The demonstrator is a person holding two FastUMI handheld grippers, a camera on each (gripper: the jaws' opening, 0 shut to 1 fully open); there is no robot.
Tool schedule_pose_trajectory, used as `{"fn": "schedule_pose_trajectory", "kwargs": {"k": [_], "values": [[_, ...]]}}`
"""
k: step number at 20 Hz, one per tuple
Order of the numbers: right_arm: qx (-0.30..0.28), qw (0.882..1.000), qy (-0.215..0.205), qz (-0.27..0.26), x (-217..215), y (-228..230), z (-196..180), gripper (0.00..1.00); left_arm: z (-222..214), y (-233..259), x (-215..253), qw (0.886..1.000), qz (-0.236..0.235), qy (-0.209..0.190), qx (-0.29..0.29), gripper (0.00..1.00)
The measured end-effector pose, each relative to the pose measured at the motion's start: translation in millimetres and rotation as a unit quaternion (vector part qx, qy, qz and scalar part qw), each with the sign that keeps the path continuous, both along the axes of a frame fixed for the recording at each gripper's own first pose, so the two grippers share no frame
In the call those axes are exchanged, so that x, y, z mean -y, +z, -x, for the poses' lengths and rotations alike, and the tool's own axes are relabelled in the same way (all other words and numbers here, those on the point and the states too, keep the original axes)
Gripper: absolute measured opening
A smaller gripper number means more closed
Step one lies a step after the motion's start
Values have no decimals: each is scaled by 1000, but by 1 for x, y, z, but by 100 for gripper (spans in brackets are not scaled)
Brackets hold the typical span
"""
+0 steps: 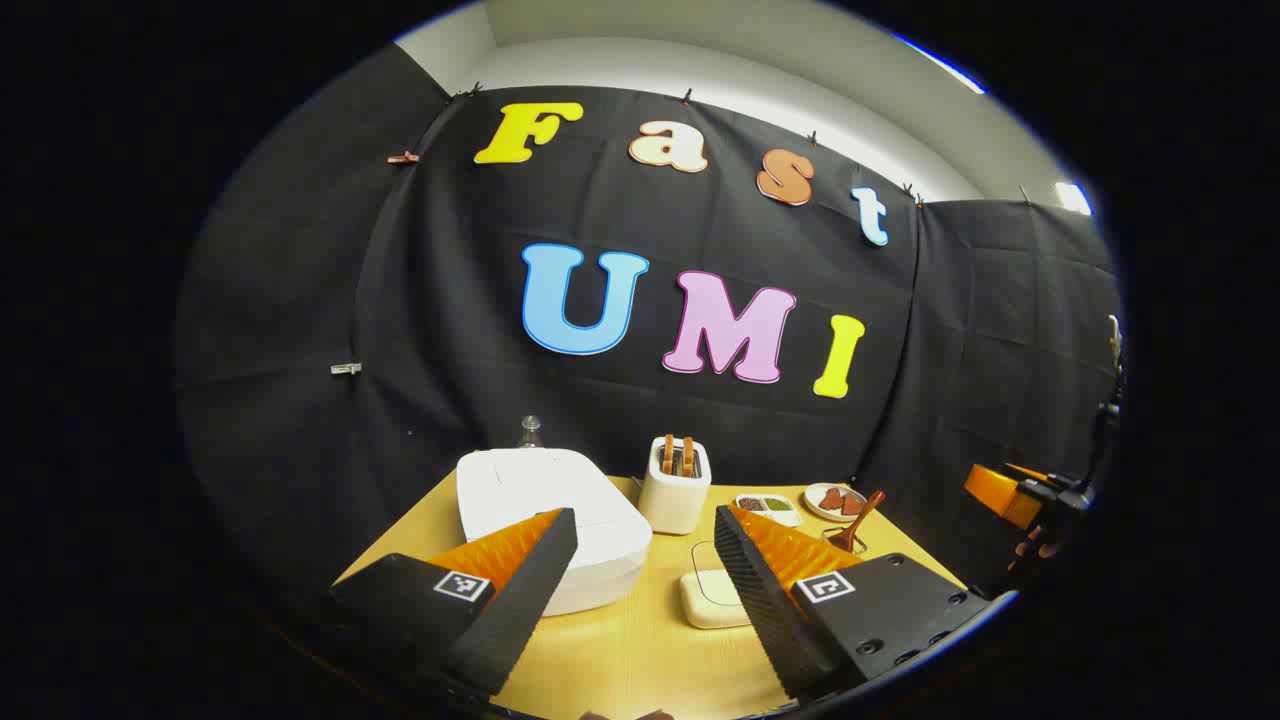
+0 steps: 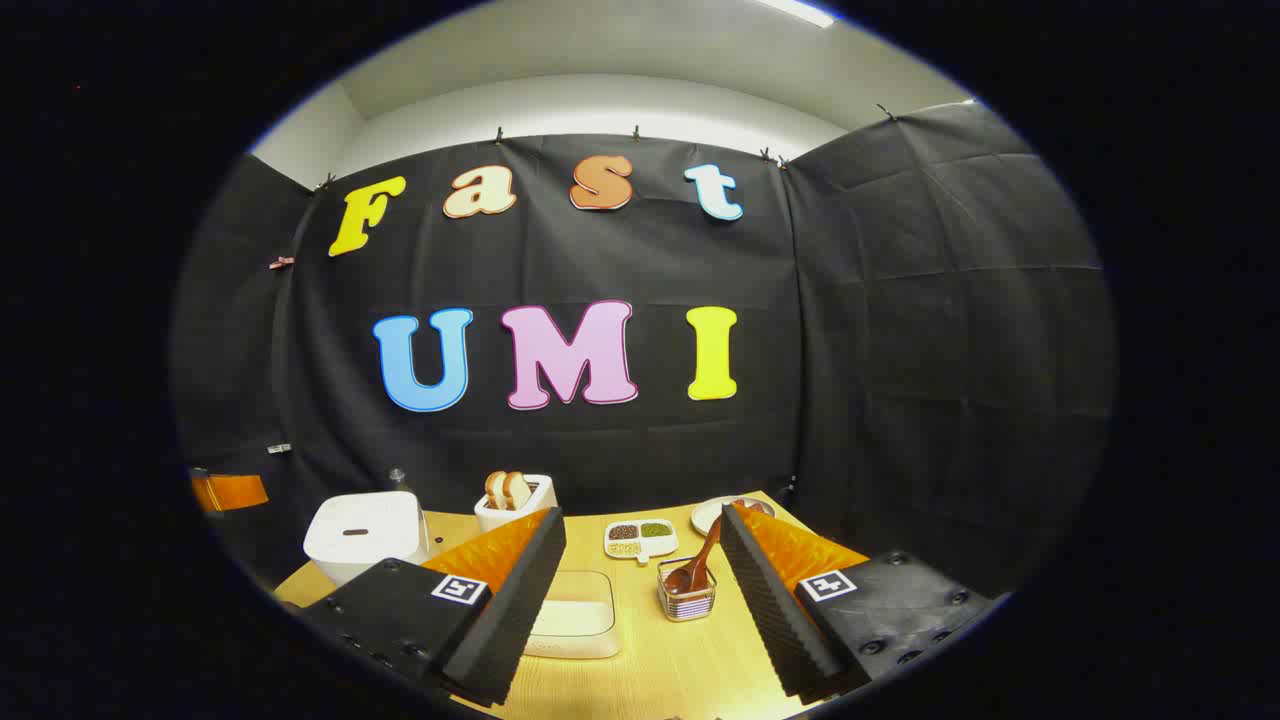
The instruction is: Close the left gripper, press the button to open the rice cooker; take a wooden spoon from the chopstick holder with the right hand, scoop a spoonful of rice and pour it into the rice cooker, then put the wooden spoon back into the chopstick holder.
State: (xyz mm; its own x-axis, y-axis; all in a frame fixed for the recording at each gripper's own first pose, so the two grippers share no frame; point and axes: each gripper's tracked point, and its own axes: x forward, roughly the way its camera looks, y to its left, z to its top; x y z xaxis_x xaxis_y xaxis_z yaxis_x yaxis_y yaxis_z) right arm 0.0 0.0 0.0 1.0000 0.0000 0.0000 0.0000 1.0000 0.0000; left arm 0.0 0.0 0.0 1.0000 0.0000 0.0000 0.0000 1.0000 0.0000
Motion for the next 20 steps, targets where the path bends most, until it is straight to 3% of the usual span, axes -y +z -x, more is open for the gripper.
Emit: {"fn": "schedule_pose_trajectory", "kwargs": {"k": [10,20], "values": [[-7,1000,17,5,-6,-2,-8,96,-1,-17,-1,1000,8,15,-17,96],[-12,1000,26,4,8,-2,-30,96,-21,7,14,999,-8,30,-15,96]]}}
